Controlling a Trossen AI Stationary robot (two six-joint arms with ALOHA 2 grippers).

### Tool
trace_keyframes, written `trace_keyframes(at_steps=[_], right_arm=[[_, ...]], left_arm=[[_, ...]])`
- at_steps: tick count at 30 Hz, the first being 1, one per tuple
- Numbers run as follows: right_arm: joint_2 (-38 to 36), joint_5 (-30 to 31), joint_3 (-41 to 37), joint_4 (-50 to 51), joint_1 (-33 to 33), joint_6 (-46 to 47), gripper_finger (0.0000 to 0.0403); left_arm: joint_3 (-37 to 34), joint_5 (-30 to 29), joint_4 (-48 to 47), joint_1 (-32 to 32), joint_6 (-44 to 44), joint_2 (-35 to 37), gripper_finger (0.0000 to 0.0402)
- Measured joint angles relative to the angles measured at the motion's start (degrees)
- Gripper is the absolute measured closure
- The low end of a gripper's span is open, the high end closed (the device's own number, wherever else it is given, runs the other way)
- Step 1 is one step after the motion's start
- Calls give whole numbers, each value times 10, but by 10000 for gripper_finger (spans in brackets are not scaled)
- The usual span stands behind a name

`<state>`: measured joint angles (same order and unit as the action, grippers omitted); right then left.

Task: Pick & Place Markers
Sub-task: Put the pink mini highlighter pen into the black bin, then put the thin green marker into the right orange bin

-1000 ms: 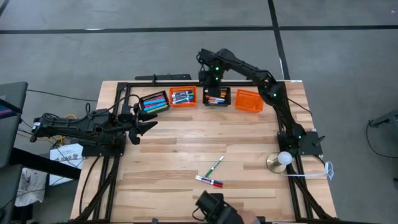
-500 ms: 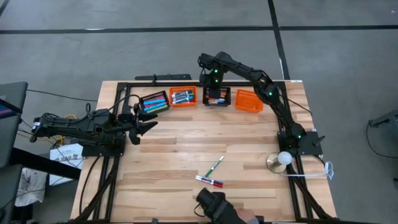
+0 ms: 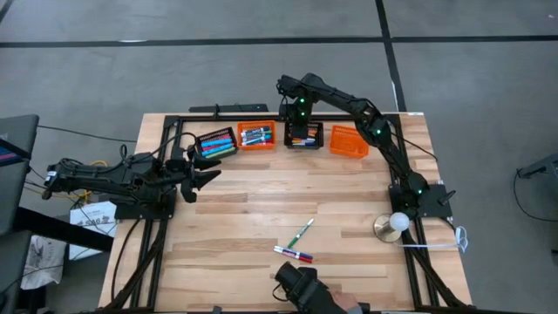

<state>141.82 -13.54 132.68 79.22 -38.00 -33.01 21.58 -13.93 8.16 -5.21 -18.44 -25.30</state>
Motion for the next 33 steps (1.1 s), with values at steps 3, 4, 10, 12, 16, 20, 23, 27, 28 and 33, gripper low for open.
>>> trace_keyframes(at_steps=[3,4,10,12,16,20,23,27,28,33], right_arm=[[0,0,0,0,-1,0,333],[0,0,0,0,-2,0,331],[-3,-1,0,6,-4,1,324],[-12,-5,0,18,-4,12,324],[-62,-100,0,53,-3,17,327],[-141,-178,0,89,10,28,328],[-217,-176,0,101,35,51,333],[-313,-134,0,103,89,116,341],[-336,-114,0,103,105,136,343],[-417,-27,1,100,218,244,344]], left_arm=[[0,0,0,0,0,0,211],[0,0,0,0,0,0,211],[0,0,0,0,-15,0,211],[0,0,0,0,-15,0,211],[0,0,0,0,-15,0,211],[0,1,0,0,-13,0,211],[0,2,0,0,3,0,211],[0,2,0,0,20,0,211],[0,2,0,0,20,0,211],[0,15,0,0,21,0,211]])
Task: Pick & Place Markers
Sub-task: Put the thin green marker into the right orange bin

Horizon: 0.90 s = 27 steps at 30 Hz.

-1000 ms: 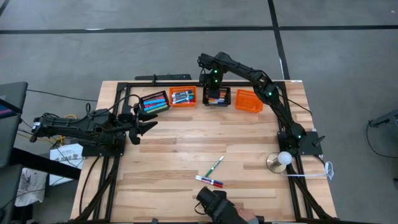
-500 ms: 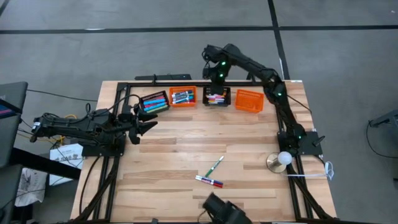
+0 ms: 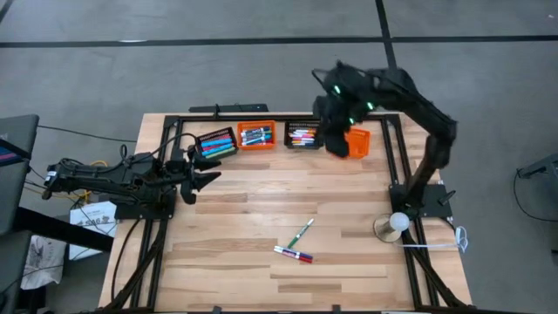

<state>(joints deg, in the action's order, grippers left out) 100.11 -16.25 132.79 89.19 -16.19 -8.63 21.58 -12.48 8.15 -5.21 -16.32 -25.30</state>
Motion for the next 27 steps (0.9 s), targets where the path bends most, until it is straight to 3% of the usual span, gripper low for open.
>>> trace_keyframes(at_steps=[6,12,20,27], right_arm=[[-12,114,0,-30,169,106,344],[64,179,-1,-26,291,116,344],[193,175,-1,7,341,46,344],[271,103,-1,8,329,-29,344]], left_arm=[[0,3,0,0,0,0,211],[0,3,0,0,0,0,211],[0,32,0,0,-6,0,211],[0,72,0,0,-6,0,211]])
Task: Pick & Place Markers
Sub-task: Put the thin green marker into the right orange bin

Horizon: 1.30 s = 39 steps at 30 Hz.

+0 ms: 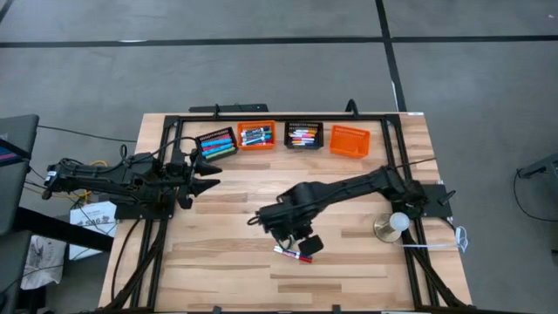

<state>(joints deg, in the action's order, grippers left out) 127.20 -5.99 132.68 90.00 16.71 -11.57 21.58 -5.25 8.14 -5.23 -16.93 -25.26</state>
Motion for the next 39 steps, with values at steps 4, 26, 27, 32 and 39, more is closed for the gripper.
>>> trace_keyframes(at_steps=[4,26,27,32,39], right_arm=[[15,-35,-29,0,-12,-14,344],[-245,-14,-551,-341,-44,-98,344],[-247,-15,-562,-355,-47,-116,344],[-248,-18,-581,-393,-54,-183,344],[-248,-48,-587,-465,-46,-209,344]], left_arm=[[0,13,0,0,0,0,211],[0,36,0,0,0,0,211],[0,36,0,0,0,0,211],[0,5,0,0,0,0,211],[0,-7,0,0,0,0,211]])
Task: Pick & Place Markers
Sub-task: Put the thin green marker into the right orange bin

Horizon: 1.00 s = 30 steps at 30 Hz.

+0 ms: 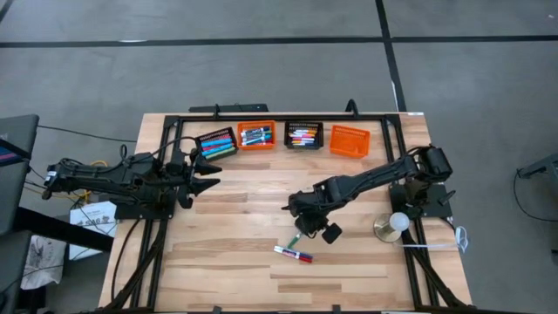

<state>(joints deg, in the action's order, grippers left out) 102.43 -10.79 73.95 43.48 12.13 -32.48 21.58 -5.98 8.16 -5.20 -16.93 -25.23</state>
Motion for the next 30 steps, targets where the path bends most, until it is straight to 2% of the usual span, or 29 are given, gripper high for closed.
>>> trace_keyframes(at_steps=[14,19,25,30], right_arm=[[0,-30,0,-53,6,-1,341],[15,-58,1,-62,6,-1,310],[63,-46,0,-68,9,-18,266],[94,-26,6,-88,1,-21,259]], left_arm=[[0,0,0,0,0,0,211],[0,0,0,0,0,0,211],[0,0,2,0,0,-5,211],[1,0,9,0,0,-15,211]])
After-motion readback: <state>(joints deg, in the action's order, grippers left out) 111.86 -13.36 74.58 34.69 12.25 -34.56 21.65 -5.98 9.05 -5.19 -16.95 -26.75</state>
